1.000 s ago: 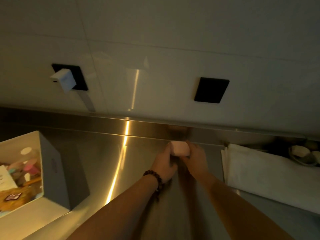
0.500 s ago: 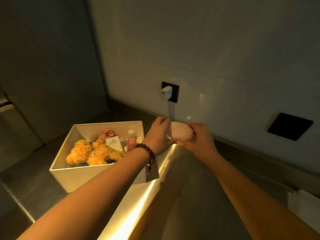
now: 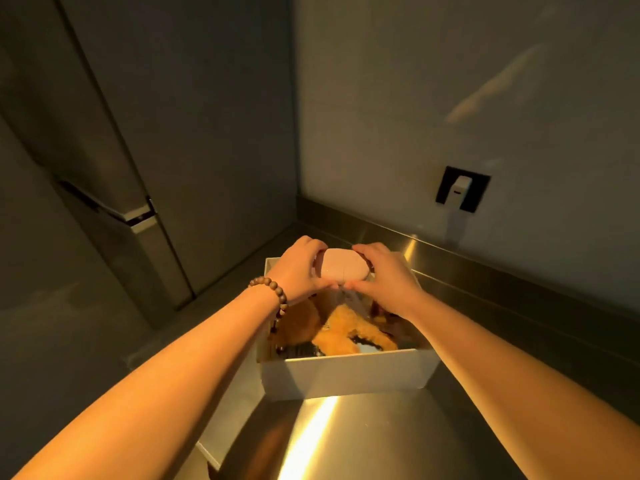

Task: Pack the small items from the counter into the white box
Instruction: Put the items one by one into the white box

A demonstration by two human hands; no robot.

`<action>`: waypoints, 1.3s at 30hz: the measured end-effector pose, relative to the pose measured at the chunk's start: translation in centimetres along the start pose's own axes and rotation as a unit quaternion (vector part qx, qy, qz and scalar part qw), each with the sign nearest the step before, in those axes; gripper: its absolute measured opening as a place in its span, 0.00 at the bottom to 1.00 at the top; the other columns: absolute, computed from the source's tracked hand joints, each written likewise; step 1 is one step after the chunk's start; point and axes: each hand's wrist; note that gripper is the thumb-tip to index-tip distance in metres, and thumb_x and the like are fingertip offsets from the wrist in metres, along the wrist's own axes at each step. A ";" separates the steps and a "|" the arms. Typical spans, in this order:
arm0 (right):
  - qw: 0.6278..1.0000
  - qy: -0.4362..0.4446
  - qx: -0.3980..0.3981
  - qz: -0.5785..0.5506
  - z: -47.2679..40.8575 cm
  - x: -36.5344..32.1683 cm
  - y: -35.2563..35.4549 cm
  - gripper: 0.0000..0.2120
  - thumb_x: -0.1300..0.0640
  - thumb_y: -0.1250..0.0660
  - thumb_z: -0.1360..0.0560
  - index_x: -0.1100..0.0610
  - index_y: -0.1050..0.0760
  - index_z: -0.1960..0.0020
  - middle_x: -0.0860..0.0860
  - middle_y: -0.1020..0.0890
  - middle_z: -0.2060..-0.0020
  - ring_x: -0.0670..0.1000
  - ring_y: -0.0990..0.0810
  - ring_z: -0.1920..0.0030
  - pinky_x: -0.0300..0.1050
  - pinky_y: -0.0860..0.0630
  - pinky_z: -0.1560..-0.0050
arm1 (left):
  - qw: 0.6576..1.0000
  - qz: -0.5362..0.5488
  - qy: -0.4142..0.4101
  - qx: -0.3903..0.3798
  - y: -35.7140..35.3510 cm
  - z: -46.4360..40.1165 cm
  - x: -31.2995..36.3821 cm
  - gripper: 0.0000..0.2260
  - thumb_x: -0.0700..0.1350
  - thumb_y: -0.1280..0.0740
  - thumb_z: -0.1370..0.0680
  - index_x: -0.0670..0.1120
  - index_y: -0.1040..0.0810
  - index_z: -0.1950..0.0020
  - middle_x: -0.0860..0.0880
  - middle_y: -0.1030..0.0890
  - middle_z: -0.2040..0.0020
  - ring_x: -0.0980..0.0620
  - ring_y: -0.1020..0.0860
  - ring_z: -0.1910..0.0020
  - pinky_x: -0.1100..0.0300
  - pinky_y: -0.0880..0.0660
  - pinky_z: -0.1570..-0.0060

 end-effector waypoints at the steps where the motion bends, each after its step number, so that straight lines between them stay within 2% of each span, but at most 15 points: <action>1: 1.000 -0.012 0.000 0.000 -0.6 -0.4 -0.7 0.34 0.53 0.24 0.32 0.53 0.33 0.30 0.50 0.27 0.36 0.51 0.28 0.38 0.44 0.31 0.40 | 1.000 -0.002 0.000 -0.008 0.1 -0.4 -1.0 0.29 0.54 0.25 0.33 0.46 0.29 0.37 0.47 0.28 0.42 0.52 0.29 0.45 0.64 0.34 0.48; 6: 0.997 -0.079 0.013 0.015 -2.2 -0.4 -3.6 0.27 0.57 0.25 0.31 0.50 0.31 0.35 0.50 0.25 0.38 0.51 0.27 0.38 0.50 0.27 0.38 | 0.999 0.004 0.018 -0.048 -1.6 -2.1 -3.9 0.27 0.51 0.26 0.32 0.46 0.30 0.37 0.47 0.27 0.42 0.51 0.28 0.43 0.61 0.34 0.45; 12: 0.992 -0.123 -0.026 0.015 -1.7 0.9 -6.2 0.23 0.57 0.29 0.28 0.50 0.29 0.35 0.51 0.22 0.39 0.52 0.25 0.40 0.50 0.27 0.38 | 0.995 0.020 0.060 -0.081 -5.7 -2.5 -5.3 0.21 0.49 0.28 0.30 0.49 0.27 0.39 0.49 0.23 0.42 0.51 0.26 0.42 0.56 0.28 0.41; 17: 0.984 -0.169 -0.045 0.020 -1.9 1.7 -7.7 0.23 0.57 0.31 0.26 0.46 0.30 0.32 0.50 0.24 0.37 0.54 0.26 0.38 0.55 0.28 0.36 | 0.992 0.005 0.086 -0.090 -6.7 -2.7 -5.8 0.16 0.53 0.30 0.28 0.49 0.25 0.43 0.50 0.21 0.48 0.52 0.24 0.51 0.61 0.27 0.50; 20: 0.982 -0.180 -0.054 0.006 -1.9 1.6 -7.8 0.24 0.59 0.32 0.25 0.46 0.31 0.31 0.49 0.24 0.36 0.53 0.26 0.36 0.55 0.28 0.35 | 0.991 0.011 0.083 -0.105 -6.3 -2.6 -5.8 0.14 0.58 0.33 0.28 0.50 0.25 0.51 0.53 0.24 0.58 0.55 0.27 0.61 0.63 0.29 0.59; 22: 0.984 -0.166 -0.065 0.002 -1.9 1.4 -7.5 0.25 0.59 0.33 0.24 0.46 0.31 0.30 0.48 0.24 0.35 0.52 0.27 0.36 0.54 0.29 0.35 | 0.993 0.019 0.072 -0.094 -5.6 -2.3 -5.5 0.12 0.58 0.35 0.26 0.50 0.26 0.54 0.53 0.24 0.60 0.54 0.26 0.61 0.63 0.29 0.61; 25: 0.990 -0.126 -0.064 -0.003 -1.7 1.0 -6.3 0.23 0.58 0.33 0.25 0.46 0.31 0.31 0.47 0.27 0.33 0.51 0.27 0.35 0.48 0.30 0.34 | 0.997 0.036 0.053 -0.050 -4.5 -1.2 -5.2 0.16 0.57 0.37 0.24 0.48 0.25 0.43 0.49 0.21 0.50 0.51 0.23 0.52 0.65 0.30 0.56; 27: 0.993 -0.106 -0.060 -0.002 -1.2 0.9 -5.2 0.25 0.56 0.33 0.25 0.44 0.32 0.30 0.47 0.33 0.28 0.51 0.32 0.30 0.46 0.35 0.32 | 0.998 0.046 0.035 -0.021 -3.6 -0.2 -5.3 0.20 0.57 0.38 0.24 0.47 0.28 0.37 0.48 0.22 0.42 0.50 0.25 0.44 0.63 0.31 0.50; 28: 0.993 -0.098 -0.060 0.002 -1.0 1.0 -4.6 0.26 0.54 0.32 0.25 0.43 0.34 0.29 0.47 0.37 0.26 0.51 0.36 0.28 0.47 0.37 0.30 | 0.998 0.047 0.033 -0.016 -3.1 0.3 -5.4 0.22 0.57 0.38 0.24 0.48 0.31 0.34 0.48 0.25 0.37 0.50 0.28 0.37 0.61 0.32 0.43; 30: 0.994 -0.090 -0.056 0.010 -0.6 1.2 -3.3 0.29 0.51 0.32 0.25 0.43 0.38 0.27 0.46 0.43 0.24 0.51 0.43 0.25 0.49 0.43 0.28 | 0.998 0.031 0.048 -0.010 -2.3 1.1 -5.8 0.28 0.58 0.38 0.24 0.48 0.39 0.27 0.48 0.36 0.27 0.49 0.43 0.27 0.56 0.44 0.31; 32: 0.995 -0.084 -0.048 0.022 -0.2 1.9 -2.0 0.31 0.48 0.32 0.25 0.44 0.40 0.26 0.46 0.46 0.23 0.50 0.49 0.24 0.52 0.46 0.27 | 0.997 0.017 0.080 0.005 -1.9 1.9 -6.2 0.33 0.61 0.39 0.25 0.48 0.45 0.25 0.48 0.45 0.24 0.49 0.53 0.25 0.55 0.53 0.30; 34: 0.995 -0.082 -0.039 0.032 0.3 2.9 -0.9 0.33 0.46 0.32 0.26 0.44 0.42 0.25 0.47 0.49 0.23 0.50 0.54 0.23 0.56 0.50 0.26 | 0.993 0.021 0.114 0.009 -2.0 2.8 -6.5 0.38 0.63 0.39 0.26 0.48 0.50 0.24 0.48 0.51 0.23 0.48 0.58 0.25 0.54 0.56 0.30; 37: 0.989 -0.092 -0.051 0.107 0.9 4.9 0.3 0.34 0.41 0.37 0.25 0.45 0.48 0.24 0.48 0.55 0.22 0.52 0.59 0.23 0.58 0.52 0.27 | 0.986 0.064 0.154 -0.011 -3.0 4.4 -6.3 0.43 0.65 0.37 0.28 0.49 0.58 0.24 0.48 0.58 0.23 0.47 0.59 0.25 0.54 0.55 0.30; 39: 0.977 -0.106 -0.075 0.167 1.5 6.3 0.7 0.36 0.40 0.39 0.24 0.47 0.52 0.23 0.51 0.56 0.22 0.56 0.55 0.23 0.58 0.49 0.27 | 0.979 0.103 0.174 -0.001 -3.7 5.1 -6.0 0.46 0.64 0.36 0.29 0.49 0.61 0.24 0.48 0.59 0.23 0.48 0.57 0.25 0.57 0.54 0.31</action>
Point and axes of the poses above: each hand's wrist, its own z-axis away from the middle knuckle, its own y-axis out of the back of the hand, x = y × z
